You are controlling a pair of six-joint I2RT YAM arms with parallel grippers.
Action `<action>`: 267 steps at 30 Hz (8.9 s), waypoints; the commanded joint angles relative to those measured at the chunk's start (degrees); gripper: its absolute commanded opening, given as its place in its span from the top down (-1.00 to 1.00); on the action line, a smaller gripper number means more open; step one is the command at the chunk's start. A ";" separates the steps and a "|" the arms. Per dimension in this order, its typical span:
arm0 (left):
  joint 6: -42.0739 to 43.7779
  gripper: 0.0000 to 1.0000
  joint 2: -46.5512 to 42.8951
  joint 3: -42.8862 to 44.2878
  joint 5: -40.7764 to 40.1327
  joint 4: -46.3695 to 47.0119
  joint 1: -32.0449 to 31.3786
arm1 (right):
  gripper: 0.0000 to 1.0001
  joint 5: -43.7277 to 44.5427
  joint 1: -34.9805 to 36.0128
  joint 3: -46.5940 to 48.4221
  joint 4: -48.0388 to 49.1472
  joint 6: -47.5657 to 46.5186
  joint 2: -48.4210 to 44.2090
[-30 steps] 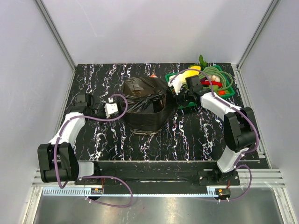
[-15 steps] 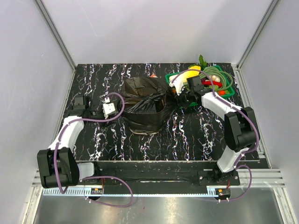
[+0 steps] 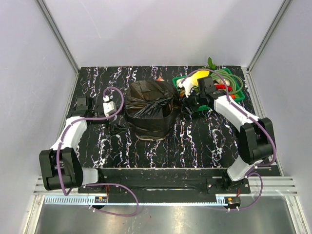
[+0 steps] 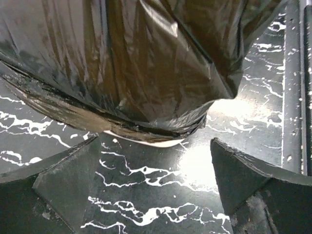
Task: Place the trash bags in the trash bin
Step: Place the trash bag in the trash bin.
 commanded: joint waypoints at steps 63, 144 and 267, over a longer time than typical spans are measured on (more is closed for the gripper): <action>-7.88 1.00 1.72 2.44 -5.33 8.05 -5.76 | -0.99 -0.94 -0.04 5.02 -4.27 -8.22 -10.85; 0.29 1.00 -0.65 -6.78 -21.42 18.95 -7.08 | 1.00 -3.04 -4.35 -2.62 5.75 -5.69 3.39; -31.35 -0.50 12.08 56.14 -44.60 -15.06 -35.54 | -0.43 1.87 -4.97 -2.18 -1.82 5.65 -18.40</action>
